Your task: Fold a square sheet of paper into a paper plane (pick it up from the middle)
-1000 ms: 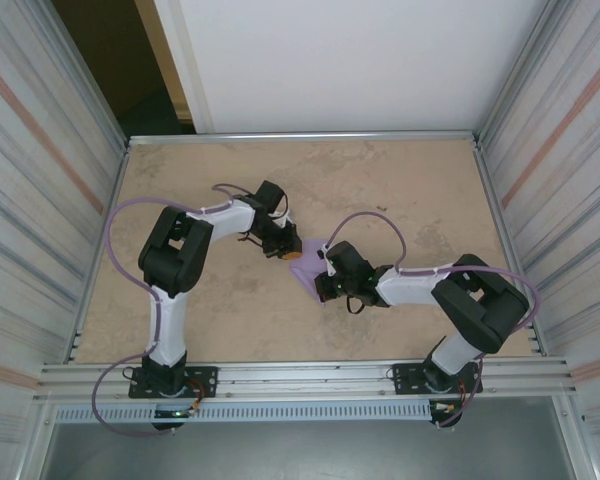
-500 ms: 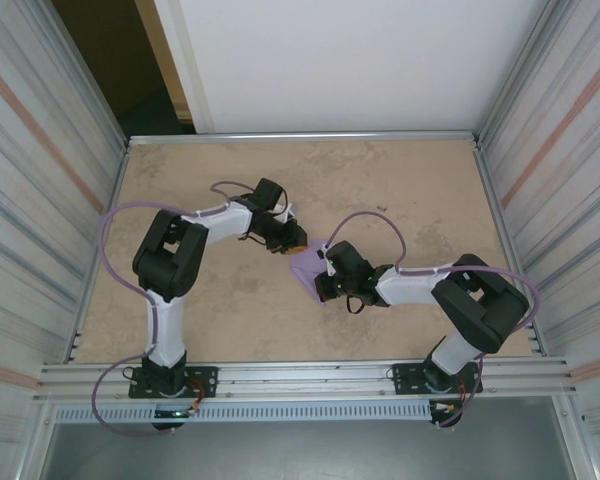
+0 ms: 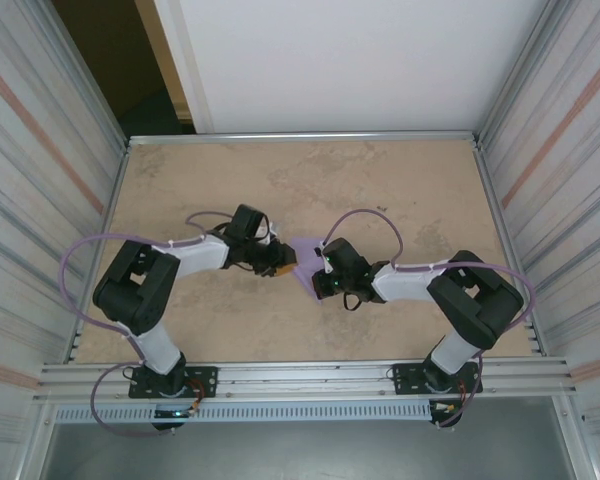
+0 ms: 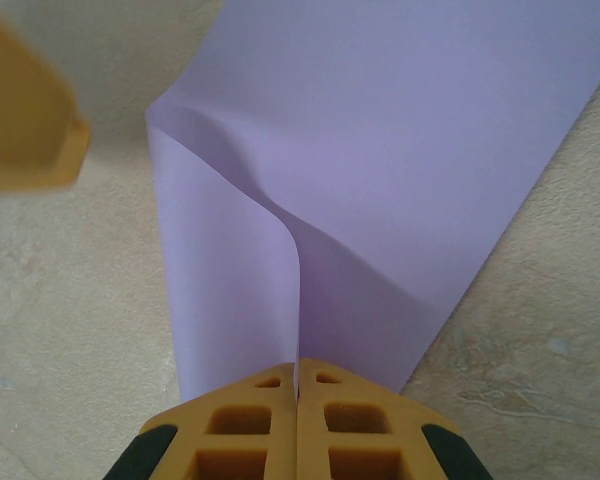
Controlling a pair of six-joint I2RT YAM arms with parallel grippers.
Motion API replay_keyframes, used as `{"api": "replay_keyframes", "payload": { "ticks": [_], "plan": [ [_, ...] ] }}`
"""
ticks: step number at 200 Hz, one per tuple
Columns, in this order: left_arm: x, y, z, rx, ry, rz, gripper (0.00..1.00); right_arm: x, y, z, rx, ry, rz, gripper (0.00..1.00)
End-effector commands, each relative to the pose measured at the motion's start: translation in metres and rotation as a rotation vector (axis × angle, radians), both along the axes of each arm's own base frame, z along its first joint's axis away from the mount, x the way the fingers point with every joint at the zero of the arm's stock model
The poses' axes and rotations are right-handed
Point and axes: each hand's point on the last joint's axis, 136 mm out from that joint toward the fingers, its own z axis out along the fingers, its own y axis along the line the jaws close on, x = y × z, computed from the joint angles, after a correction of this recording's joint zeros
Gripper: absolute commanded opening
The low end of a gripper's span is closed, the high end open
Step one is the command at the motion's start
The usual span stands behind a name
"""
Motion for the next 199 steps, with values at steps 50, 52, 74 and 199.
{"api": "replay_keyframes", "payload": {
  "ticks": [50,52,74,199],
  "plan": [
    [-0.008,-0.022,0.000,-0.075,0.013,0.013,0.19,-0.008,-0.005,-0.015,-0.030,0.098,-0.027,0.01],
    [-0.008,-0.022,0.000,-0.074,0.015,0.010,0.18,-0.008,-0.005,-0.015,-0.030,0.098,-0.028,0.01],
    [-0.010,-0.028,-0.005,-0.063,0.026,-0.003,0.16,-0.008,-0.004,-0.016,-0.028,0.102,-0.032,0.01],
    [-0.009,-0.032,-0.010,-0.044,0.039,-0.019,0.14,-0.009,-0.006,-0.021,-0.037,0.120,-0.038,0.02]
  ]
}}
